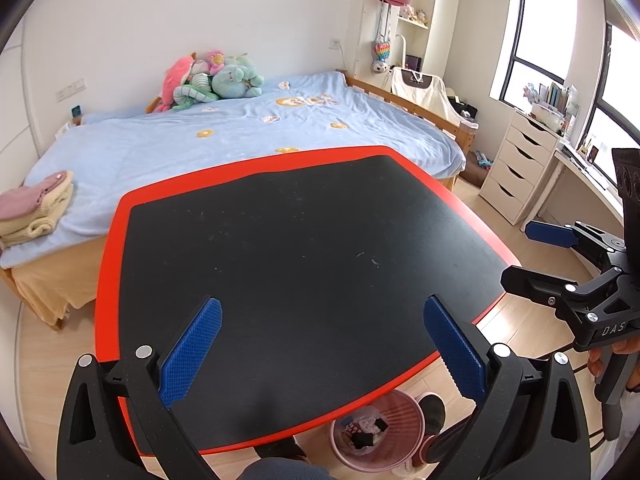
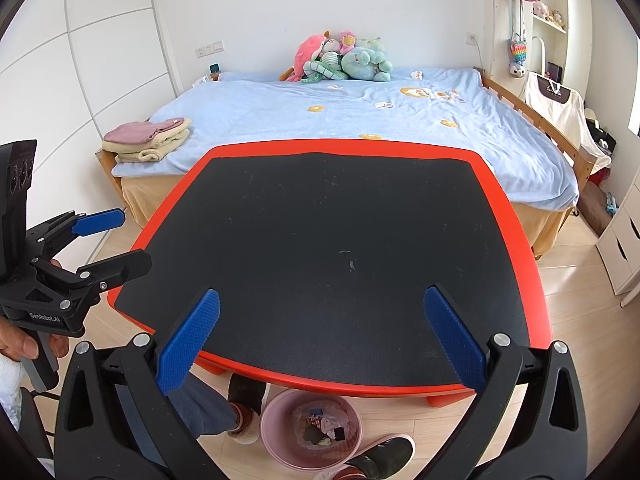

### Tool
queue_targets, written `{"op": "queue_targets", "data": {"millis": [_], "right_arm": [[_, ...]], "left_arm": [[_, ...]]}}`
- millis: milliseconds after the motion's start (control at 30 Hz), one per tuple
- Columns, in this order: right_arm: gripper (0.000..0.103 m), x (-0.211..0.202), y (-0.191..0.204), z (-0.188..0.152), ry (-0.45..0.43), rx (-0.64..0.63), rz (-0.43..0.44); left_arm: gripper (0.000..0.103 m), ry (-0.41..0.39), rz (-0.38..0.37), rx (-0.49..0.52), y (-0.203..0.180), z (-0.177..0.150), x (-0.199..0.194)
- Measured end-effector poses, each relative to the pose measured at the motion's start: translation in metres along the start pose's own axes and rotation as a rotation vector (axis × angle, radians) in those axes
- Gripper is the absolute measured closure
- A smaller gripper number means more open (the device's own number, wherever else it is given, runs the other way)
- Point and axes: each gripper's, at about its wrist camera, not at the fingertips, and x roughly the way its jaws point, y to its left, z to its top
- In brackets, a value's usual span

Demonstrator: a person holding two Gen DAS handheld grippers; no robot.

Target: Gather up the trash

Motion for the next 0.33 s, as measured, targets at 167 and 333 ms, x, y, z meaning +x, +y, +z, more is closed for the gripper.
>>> {"op": "queue_targets", "data": {"millis": [167, 333], "right_arm": [[0.003, 0.0001, 0.0001, 0.0, 0.0, 0.001, 0.001], [0.003, 0.0034, -0.0002, -0.0027, 0.005, 0.0, 0.002]], "left_arm": [[0.006, 0.009, 0.013, 0.004, 0.002, 0.0013, 0.002], [0.006, 0.006, 0.018, 0.003, 0.0047, 0.0019, 0.0031]]}}
